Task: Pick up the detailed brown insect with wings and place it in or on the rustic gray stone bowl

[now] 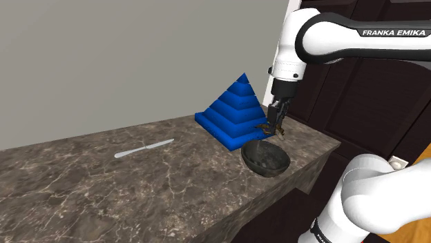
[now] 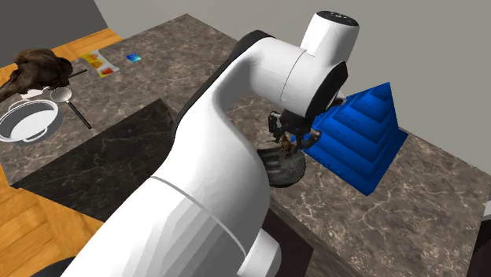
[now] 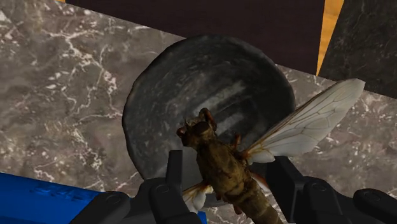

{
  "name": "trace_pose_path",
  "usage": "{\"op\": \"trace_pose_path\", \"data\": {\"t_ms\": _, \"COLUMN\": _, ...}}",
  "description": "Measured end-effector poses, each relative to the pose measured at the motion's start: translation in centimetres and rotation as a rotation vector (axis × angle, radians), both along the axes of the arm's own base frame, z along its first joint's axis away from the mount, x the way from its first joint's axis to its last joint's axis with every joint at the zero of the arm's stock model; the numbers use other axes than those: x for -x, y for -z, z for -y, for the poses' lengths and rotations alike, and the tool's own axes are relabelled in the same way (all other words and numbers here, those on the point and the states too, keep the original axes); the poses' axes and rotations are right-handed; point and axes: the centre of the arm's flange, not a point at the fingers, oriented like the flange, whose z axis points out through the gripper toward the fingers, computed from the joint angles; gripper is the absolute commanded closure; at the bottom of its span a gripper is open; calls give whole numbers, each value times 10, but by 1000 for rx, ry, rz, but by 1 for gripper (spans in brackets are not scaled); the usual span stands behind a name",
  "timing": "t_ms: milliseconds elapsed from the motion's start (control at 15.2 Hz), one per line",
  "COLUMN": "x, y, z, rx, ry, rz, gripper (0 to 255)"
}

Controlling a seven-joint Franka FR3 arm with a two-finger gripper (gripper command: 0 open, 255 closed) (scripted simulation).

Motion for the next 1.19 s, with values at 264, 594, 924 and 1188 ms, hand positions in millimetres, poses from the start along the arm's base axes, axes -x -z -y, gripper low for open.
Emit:
{"op": "trace_pose_path", "data": {"t_ms": 264, "x": 2, "y": 17, "z": 5, "rx": 0, "ry": -1, "rz": -1, "gripper": 255}}
{"op": "trace_pose_path", "data": {"t_ms": 594, "x": 2, "y": 43, "z": 5, "rx": 0, "ry": -1, "rz": -1, "gripper": 255}}
{"op": "trace_pose_path", "data": {"t_ms": 924, "x": 3, "y": 70, "z": 4, "rx": 0, "ry": -1, "rz": -1, "gripper": 255}}
{"op": "trace_pose_path", "data": {"t_ms": 1188, "x": 3, "y": 74, "z": 5, "rx": 0, "ry": -1, "rz": 0, "gripper": 255}}
